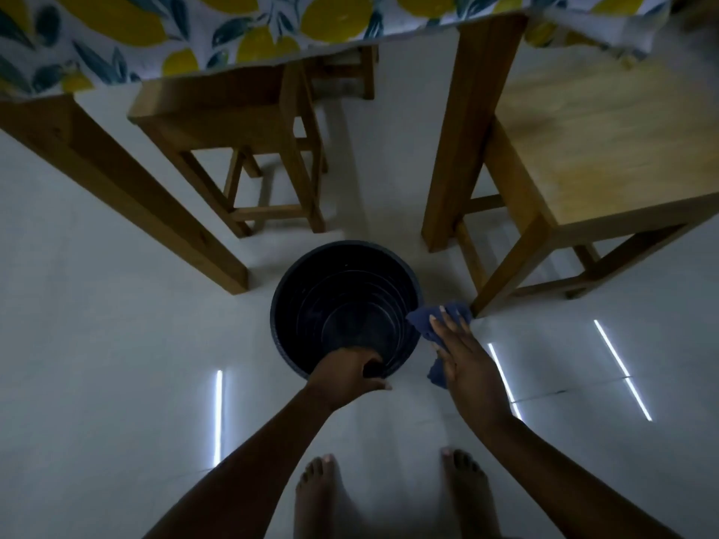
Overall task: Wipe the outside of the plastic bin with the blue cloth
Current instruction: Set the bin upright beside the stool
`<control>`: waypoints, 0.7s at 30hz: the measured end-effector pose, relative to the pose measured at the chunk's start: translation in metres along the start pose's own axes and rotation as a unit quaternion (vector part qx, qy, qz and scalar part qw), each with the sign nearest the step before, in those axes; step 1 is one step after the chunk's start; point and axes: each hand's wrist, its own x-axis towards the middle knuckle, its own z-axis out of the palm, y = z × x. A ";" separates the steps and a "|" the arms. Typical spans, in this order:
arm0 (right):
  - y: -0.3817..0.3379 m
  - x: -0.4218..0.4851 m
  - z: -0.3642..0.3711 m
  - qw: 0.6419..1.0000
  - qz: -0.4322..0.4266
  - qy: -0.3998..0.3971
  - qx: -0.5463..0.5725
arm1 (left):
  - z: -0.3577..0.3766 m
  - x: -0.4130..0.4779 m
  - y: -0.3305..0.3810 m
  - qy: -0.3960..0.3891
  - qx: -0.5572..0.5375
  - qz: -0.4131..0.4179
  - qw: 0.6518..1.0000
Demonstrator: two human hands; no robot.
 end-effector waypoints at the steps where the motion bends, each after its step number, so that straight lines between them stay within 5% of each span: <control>1: 0.003 0.000 -0.004 1.000 -0.005 0.027 0.011 | -0.009 0.002 0.010 0.014 -0.007 0.012 1.000; 10: -0.011 0.063 -0.112 0.987 0.064 0.146 0.006 | -0.103 0.036 0.128 0.150 -0.002 0.121 0.981; 16: 0.002 0.118 -0.178 0.969 0.083 0.227 -0.053 | -0.146 0.052 0.187 0.143 -0.051 0.125 0.981; 21: 0.051 0.152 -0.155 0.956 0.206 0.000 -0.211 | -0.144 0.079 0.184 0.135 -0.049 0.115 0.983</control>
